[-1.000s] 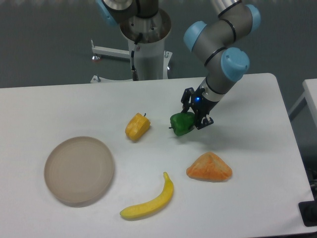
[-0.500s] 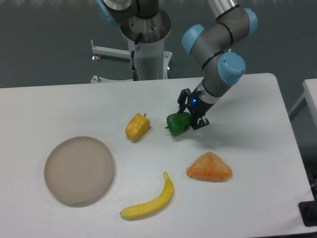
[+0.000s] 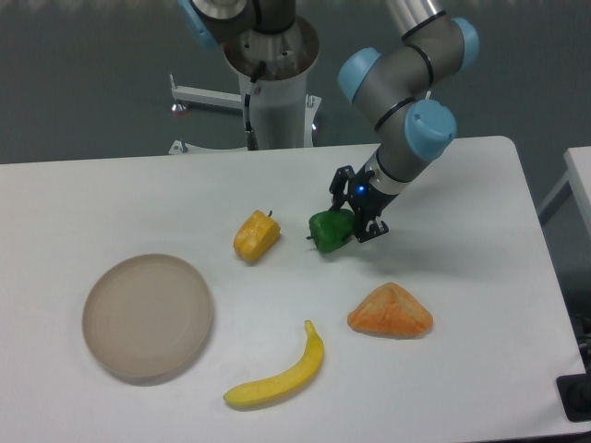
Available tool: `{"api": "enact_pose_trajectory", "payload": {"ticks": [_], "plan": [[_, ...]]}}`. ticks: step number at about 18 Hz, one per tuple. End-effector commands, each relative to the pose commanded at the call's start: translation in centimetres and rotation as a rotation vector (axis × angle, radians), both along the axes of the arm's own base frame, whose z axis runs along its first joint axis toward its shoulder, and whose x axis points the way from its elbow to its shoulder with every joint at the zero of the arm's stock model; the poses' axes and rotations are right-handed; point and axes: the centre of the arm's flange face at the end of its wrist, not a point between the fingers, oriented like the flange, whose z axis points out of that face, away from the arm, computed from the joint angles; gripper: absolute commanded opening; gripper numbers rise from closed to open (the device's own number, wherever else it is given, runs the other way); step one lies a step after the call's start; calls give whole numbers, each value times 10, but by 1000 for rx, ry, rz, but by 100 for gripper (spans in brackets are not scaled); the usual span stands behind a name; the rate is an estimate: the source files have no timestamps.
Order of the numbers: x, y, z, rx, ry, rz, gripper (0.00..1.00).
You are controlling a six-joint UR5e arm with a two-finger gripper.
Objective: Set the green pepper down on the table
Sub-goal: 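Set the green pepper down on the table beside the yellow pepper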
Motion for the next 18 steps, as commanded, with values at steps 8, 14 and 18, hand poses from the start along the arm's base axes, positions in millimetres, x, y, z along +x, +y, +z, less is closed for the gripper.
{"api": "enact_pose_trajectory", "payload": {"ticks": [8,14,18], "plan": [[2,3,0,4,8,-5,43],[2,3,-2,3,7,-4,46],[2,3,-2,3,9,-5,46]]}}
